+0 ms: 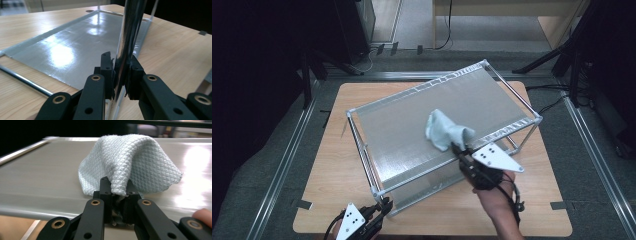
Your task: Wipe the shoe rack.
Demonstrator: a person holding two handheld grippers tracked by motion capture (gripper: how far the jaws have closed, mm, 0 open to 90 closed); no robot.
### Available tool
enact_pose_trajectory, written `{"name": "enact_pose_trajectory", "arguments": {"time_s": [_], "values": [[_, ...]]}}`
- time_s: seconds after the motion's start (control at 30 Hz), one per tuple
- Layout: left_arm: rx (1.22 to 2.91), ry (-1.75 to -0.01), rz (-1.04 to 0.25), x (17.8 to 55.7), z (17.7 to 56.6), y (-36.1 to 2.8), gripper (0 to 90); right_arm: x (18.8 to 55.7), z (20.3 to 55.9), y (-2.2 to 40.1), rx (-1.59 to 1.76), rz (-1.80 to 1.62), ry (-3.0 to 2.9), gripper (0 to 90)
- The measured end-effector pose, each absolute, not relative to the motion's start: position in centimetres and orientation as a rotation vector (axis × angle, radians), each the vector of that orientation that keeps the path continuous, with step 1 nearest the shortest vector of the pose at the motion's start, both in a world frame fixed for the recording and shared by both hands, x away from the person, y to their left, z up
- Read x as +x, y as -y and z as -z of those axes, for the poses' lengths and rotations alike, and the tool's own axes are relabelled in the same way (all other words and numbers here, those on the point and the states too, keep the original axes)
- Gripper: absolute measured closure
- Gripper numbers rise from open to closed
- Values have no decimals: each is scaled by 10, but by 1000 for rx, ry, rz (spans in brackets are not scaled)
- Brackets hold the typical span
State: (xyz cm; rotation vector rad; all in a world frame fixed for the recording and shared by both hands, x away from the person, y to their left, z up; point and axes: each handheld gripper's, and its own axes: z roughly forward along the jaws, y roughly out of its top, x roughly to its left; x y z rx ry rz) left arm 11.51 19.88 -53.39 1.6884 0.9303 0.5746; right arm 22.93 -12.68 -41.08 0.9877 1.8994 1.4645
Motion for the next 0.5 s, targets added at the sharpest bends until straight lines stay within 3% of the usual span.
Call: {"name": "enact_pose_trajectory", "arguments": {"time_s": [0.3, 0.5], "values": [[1664, -972, -606, 117, 535, -214, 801, 258, 411, 206, 1154, -1326, -1671, 823], [1678, -970, -607, 117, 534, -213, 804, 260, 413, 227, 1186, -1337, -1618, 821]]}}
